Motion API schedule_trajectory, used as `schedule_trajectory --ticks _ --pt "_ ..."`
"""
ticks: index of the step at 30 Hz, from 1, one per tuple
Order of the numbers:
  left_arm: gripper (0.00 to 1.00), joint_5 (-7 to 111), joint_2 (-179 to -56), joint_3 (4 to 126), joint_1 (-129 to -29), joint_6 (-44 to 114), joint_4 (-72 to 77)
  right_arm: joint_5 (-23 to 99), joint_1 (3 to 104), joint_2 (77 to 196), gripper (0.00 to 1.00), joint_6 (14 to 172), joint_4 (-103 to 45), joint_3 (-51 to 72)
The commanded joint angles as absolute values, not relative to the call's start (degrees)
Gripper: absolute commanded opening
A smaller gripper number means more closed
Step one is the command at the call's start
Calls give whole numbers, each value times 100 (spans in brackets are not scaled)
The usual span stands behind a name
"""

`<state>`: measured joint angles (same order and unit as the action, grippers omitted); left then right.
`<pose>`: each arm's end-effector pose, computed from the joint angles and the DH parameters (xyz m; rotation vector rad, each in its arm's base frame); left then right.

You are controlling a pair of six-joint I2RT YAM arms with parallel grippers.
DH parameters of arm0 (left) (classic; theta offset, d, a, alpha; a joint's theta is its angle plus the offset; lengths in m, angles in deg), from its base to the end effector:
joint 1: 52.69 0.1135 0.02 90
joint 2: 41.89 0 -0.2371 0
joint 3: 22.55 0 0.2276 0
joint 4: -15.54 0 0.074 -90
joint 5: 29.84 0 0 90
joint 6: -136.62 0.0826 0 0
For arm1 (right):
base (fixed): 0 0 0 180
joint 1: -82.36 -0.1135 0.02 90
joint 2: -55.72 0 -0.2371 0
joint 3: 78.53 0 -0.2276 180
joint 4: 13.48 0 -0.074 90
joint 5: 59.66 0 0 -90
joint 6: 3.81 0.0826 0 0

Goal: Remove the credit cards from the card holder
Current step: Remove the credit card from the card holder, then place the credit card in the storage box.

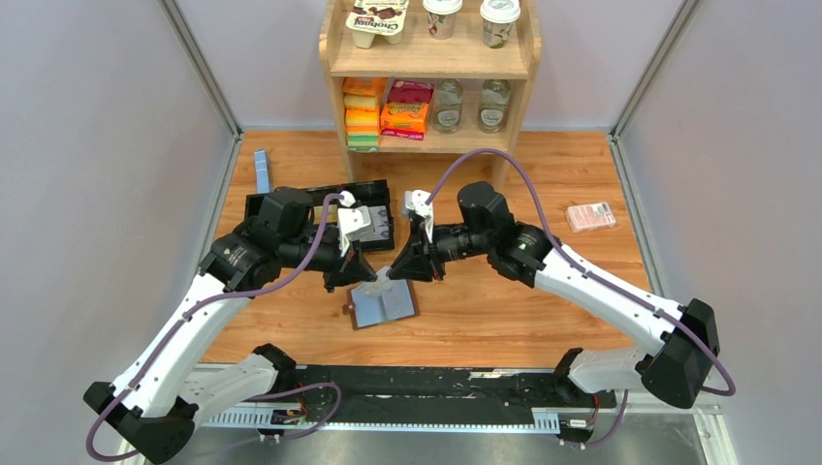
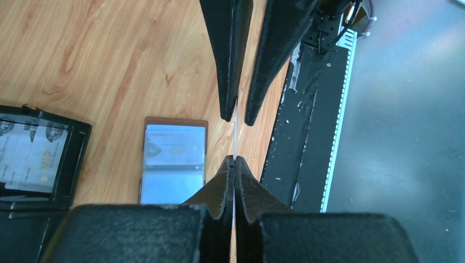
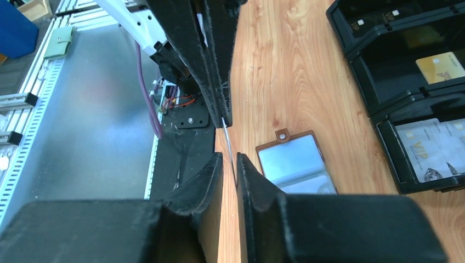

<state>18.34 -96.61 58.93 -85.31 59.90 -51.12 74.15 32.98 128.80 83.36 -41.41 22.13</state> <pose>0.1306 -0.1490 0.3226 1.2237 1.8790 -1.0047 0.1528 0.2660 0.3158 -1.3580 1.5420 1.2638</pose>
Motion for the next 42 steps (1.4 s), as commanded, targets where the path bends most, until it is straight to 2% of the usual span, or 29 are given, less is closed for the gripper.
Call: schedule_trajectory --ticks 1,3,4,7,9,10,11,12,13,14,15,16,18,24,26,32,42 --pt "0 1569 -9621 6208 -8547 6332 -5046 7700 3262 13052 14 8162 -4397 1851" --pt "0 1604 -9620 6199 -8547 6367 -5046 7771 3262 13104 2 8144 -4441 1798" --pt "0 1622 -9612 6199 -8547 6385 -5046 7789 3262 13148 0 8144 -4450 1780" --pt "0 1927 -9577 6173 -8547 6420 -5046 7763 3270 13245 0 8153 -4476 1710" --pt "7 2462 -9515 6094 -8547 6272 -4932 7596 3297 13350 0 8223 -4459 1692" --pt "23 2657 -9428 6024 -8547 6227 -4836 7508 3314 13420 0 8267 -4441 1658" --pt "29 3216 -9375 5971 -8547 6044 -4722 7394 3358 13499 0 8345 -4441 1614" --pt "43 3526 -9218 5814 -8547 5946 -4477 7263 3384 13613 0 8433 -4441 1544" --pt "50 4286 -9138 5726 -8547 5763 -4379 7131 3437 13745 0 8521 -4441 1465" --pt "62 5251 -8937 5551 -8547 5665 -4126 6982 3481 13868 0 8591 -4441 1377" --pt "66 5721 -8726 5479 -8547 5464 -3897 6771 3534 14026 0 8853 -4450 1280" --pt "72 6762 -8637 5313 -8547 5384 -3799 6517 3551 14158 0 9030 -4441 1166" --pt "77 7951 -8278 5024 -8547 5173 -3457 5823 3569 14483 0 9312 -4537 894" --pt "82 10529 -6932 3820 -8547 4461 -2753 4073 3648 15371 0 10462 -4538 278" --pt "82 10892 -6510 3493 -8547 4197 -2770 3782 3657 15678 0 10709 -4406 129" --pt "82 10869 -5885 3114 -8547 3266 -3262 3658 3666 16760 0 11211 -4546 -811" --pt "82 9955 -6526 3448 -8547 2000 -4466 3746 3675 18026 3 11870 -4731 -1726"
